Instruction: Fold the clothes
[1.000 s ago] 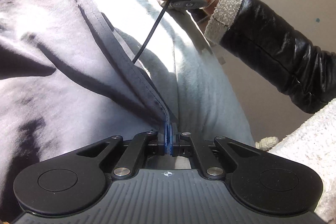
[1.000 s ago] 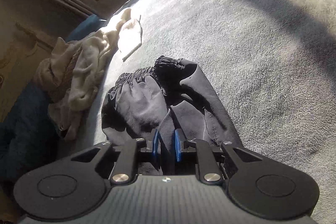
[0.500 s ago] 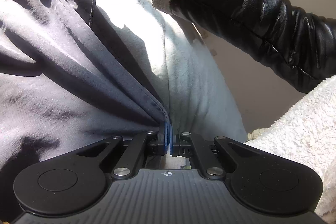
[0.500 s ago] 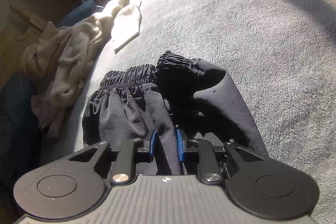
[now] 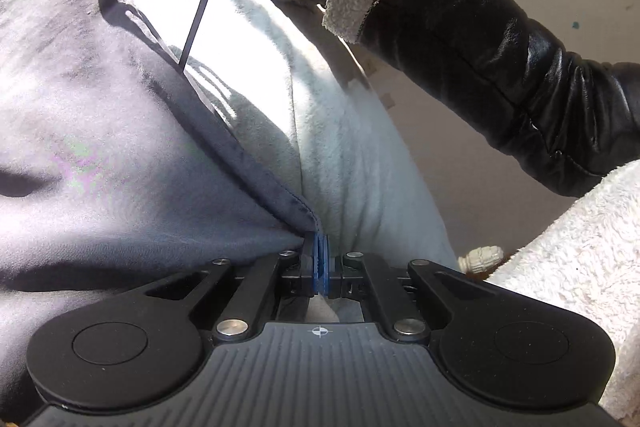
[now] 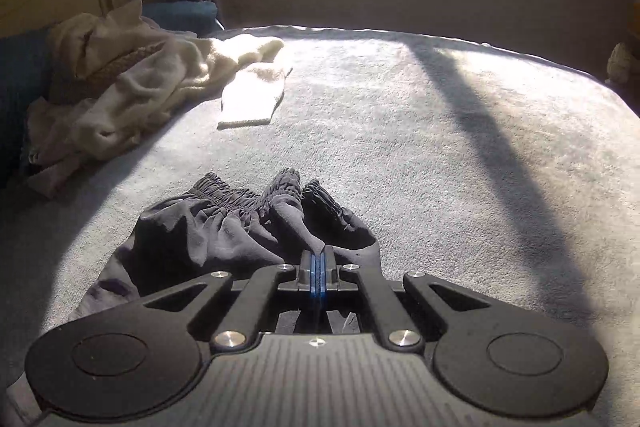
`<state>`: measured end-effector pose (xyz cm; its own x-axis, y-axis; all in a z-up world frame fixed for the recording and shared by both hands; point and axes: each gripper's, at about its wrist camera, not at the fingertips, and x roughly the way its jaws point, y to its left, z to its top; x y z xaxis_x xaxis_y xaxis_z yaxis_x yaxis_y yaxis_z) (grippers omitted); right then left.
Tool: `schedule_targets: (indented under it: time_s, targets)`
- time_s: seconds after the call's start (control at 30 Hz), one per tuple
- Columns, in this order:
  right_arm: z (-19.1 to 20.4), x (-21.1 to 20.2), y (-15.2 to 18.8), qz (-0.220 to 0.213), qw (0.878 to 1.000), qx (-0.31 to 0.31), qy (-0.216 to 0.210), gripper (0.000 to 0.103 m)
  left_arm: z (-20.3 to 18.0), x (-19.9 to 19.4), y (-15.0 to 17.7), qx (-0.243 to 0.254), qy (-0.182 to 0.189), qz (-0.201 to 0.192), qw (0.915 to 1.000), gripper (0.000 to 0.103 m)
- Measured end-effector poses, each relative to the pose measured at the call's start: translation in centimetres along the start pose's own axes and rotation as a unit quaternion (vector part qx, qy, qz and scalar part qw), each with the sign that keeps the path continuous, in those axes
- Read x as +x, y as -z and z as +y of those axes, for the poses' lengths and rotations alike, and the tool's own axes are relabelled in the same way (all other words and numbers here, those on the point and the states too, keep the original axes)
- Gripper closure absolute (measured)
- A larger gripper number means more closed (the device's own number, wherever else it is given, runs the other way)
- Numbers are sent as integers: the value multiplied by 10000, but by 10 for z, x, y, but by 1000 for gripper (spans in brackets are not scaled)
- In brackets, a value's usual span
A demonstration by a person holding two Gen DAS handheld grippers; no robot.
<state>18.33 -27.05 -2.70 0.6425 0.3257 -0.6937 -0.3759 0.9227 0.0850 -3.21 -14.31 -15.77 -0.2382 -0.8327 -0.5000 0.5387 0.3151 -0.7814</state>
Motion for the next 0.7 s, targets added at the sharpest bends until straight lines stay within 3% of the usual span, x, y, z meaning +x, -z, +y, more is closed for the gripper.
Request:
schedule_targets:
  time_s: [0.2, 0.3, 0.4, 0.5, 0.7]
  targets:
    - [-13, 23, 8, 102, 9992, 47, 382, 99, 10, -10, -3, -177, -162, -147, 9996, 103]
    - [-28, 31, 13, 266, 9979, 530, 257, 94, 12, -24, 1, -245, -232, -230, 9992, 103]
    - [-49, 14, 20, 117, 9923, 1235, 23, 70, 9, -35, 3, -224, -217, -357, 9989, 103]
    - [-76, -18, 38, -141, 9811, 1924, -143, 65, 7, -47, 3, -238, -61, -533, 9983, 103]
    - [-120, -94, 103, -164, 9470, 3164, -531, 65, 13, -72, 7, -405, 354, -868, 9948, 103]
